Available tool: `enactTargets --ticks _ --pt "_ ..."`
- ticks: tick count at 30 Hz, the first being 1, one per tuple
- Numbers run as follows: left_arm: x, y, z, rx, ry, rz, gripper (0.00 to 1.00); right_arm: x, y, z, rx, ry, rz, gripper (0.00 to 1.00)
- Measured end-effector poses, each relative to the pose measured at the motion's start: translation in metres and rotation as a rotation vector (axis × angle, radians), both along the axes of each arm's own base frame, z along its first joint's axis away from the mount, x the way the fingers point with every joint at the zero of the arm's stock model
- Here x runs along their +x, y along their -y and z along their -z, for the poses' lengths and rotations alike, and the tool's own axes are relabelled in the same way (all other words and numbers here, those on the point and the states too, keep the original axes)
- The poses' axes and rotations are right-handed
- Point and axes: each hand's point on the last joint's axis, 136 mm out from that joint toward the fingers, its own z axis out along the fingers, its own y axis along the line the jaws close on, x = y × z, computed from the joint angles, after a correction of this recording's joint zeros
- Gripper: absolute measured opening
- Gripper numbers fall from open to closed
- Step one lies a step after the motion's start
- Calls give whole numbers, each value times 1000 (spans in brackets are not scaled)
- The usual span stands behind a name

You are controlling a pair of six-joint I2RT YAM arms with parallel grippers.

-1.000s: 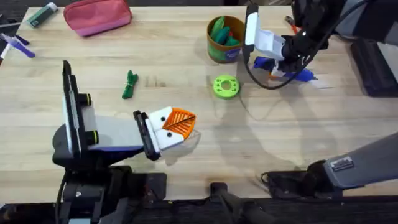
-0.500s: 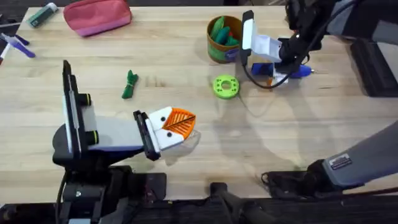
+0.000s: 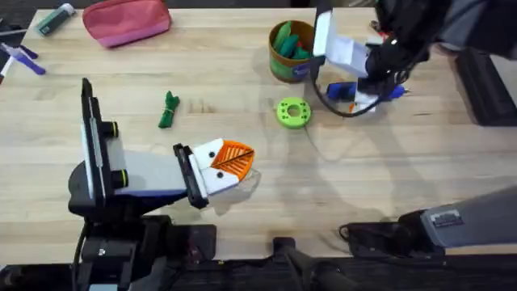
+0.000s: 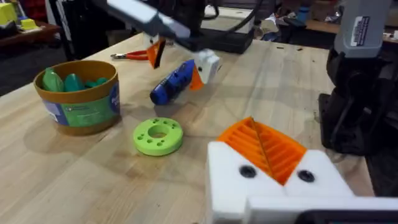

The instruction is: Pick up the gripper from the table and insert it into the empty holder that is missing its gripper. Then pick up a screw, insert it into the mounting hole, and use the screwdriver to tighten it. Finally, clean up the table by picking up the vegetable and placing it into the bucket.

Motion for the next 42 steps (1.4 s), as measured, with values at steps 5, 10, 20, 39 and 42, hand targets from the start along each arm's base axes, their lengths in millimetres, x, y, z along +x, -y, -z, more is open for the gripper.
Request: enactTargets --ticks 5,10,20,39,42 --pt "0 0 0 0 0 0 16 -20 -8 -42 37 62 51 991" --pt "0 0 0 0 0 0 16 -12 -15 -83 172 210 278 992" --pt "0 0 0 0 0 0 16 2 -33 -159 615 342 859 990" --pt "0 0 0 2 4 0 389 -84 -1 -147 655 242 1287 991" --pt "0 0 0 2 4 0 859 -100 3 -133 648 230 1317 991"
